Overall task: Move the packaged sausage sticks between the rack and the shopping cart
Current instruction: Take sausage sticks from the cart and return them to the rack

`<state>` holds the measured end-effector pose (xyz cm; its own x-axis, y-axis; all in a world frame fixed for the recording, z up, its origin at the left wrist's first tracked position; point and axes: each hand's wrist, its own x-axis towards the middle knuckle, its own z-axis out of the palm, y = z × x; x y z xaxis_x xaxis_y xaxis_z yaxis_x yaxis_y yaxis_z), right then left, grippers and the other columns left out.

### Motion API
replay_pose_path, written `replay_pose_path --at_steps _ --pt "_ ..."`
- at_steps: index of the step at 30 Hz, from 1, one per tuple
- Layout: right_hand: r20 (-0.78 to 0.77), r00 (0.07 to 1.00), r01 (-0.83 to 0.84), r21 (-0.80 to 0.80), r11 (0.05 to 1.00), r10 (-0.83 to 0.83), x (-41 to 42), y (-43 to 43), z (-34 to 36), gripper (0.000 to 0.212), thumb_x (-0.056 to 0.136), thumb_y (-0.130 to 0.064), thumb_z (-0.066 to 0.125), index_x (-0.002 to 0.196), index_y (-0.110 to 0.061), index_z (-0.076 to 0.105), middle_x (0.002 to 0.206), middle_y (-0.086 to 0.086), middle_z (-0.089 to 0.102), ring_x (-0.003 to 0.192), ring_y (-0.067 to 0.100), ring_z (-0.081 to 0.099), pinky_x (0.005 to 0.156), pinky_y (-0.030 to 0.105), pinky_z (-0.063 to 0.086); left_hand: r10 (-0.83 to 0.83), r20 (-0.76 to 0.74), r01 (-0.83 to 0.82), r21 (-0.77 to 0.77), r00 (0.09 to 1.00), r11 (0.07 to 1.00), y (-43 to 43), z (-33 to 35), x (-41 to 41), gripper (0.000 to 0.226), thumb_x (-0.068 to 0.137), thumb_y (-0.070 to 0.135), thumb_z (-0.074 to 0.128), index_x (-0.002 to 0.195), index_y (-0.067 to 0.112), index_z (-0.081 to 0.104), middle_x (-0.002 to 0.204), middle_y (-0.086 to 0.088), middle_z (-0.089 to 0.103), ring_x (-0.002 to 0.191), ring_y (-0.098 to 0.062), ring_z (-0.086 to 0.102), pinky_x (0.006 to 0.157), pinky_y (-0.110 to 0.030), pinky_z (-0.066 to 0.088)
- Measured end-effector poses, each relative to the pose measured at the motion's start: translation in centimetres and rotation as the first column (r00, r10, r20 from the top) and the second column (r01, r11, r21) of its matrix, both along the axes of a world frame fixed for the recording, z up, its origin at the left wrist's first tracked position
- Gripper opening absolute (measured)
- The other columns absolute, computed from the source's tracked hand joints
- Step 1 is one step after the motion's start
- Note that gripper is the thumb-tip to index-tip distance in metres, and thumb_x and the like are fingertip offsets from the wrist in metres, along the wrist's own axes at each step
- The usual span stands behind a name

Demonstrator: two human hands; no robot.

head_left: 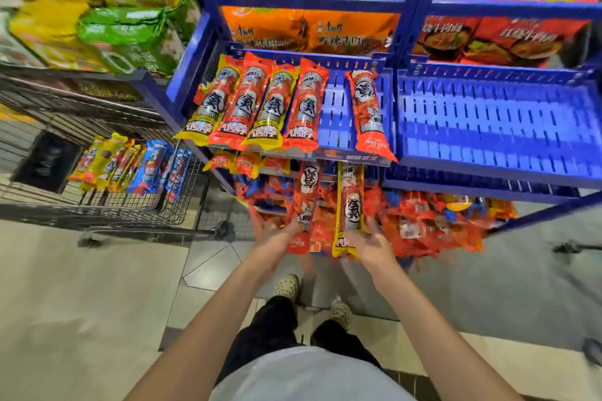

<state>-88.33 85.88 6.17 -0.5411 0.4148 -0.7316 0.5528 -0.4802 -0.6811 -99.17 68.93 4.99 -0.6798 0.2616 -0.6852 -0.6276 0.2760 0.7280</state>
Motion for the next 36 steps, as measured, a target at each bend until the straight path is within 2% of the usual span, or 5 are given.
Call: replay_pose_path --at_steps 8,13,22,28,36 --pt "0.188 0.902 -0.42 0.178 0.89 0.388 4.6 -2.1 -3.0 0.087 0.071 -0.074 0.067 0.141 -0.028 0.043 0.14 -0.001 0.051 0.124 0.018 0.052 0.101 0.039 0.046 -0.166 -0.07 0.17 0.049 0.984 0.984 -5.6 1.3 4.8 0.049 0.085 0.038 0.072 0.126 0.014 0.059 0.099 -0.003 0.074 0.076 -0.006 0.069 0.064 -0.018 0.052" --pt "0.303 0.781 -0.597 0.11 0.795 0.545 5.7 -4.7 -2.9 0.022 0.091 -0.037 0.065 0.105 -0.025 0.054 0.099 0.0 0.057 0.087 0.009 0.061 0.05 0.003 0.038 -0.096 0.006 0.097 -0.046 0.995 0.994 -11.5 0.1 6.6 0.025 0.091 0.033 0.064 0.109 0.016 0.066 0.084 0.001 0.074 0.071 -0.01 0.071 0.061 -0.018 0.052" --pt "0.228 0.533 -0.844 0.211 0.493 0.815 -2.6 -13.4 -3.9 0.037 0.088 -0.039 0.069 0.12 -0.022 0.06 0.111 -0.003 0.067 0.103 0.013 0.061 0.089 0.028 0.045 0.354 0.106 -0.345 -0.097 0.929 0.934 -21.7 -1.8 8.0 0.027 0.092 0.036 0.063 0.094 0.011 0.071 0.077 -0.006 0.072 0.063 -0.014 0.065 0.055 -0.025 0.053" --pt "0.295 0.384 -0.906 0.303 0.295 0.875 -9.5 -22.6 -5.6 0.099 0.054 -0.096 0.047 0.114 -0.018 0.064 0.106 0.001 0.068 0.101 0.019 0.062 0.091 0.037 0.05 0.625 0.124 -0.613 -0.128 0.77 0.78 -29.6 -2.5 7.3 0.035 0.086 0.043 0.068 0.092 0.009 0.071 0.066 -0.007 0.066 0.051 -0.014 0.06 0.053 -0.027 0.05" --pt "0.304 0.32 -0.927 0.296 0.231 0.897 -15.1 -34.6 -5.8 0.049 0.074 -0.057 0.069 0.095 -0.014 0.068 0.089 0.005 0.073 0.087 0.023 0.069 0.081 0.041 0.055 0.799 0.147 -0.786 -0.149 0.583 0.6 -40.7 -4.1 5.3 0.058 0.068 0.052 0.08 0.097 0.002 0.072 0.088 -0.021 0.074 0.08 -0.038 0.072 0.07 -0.046 0.058"
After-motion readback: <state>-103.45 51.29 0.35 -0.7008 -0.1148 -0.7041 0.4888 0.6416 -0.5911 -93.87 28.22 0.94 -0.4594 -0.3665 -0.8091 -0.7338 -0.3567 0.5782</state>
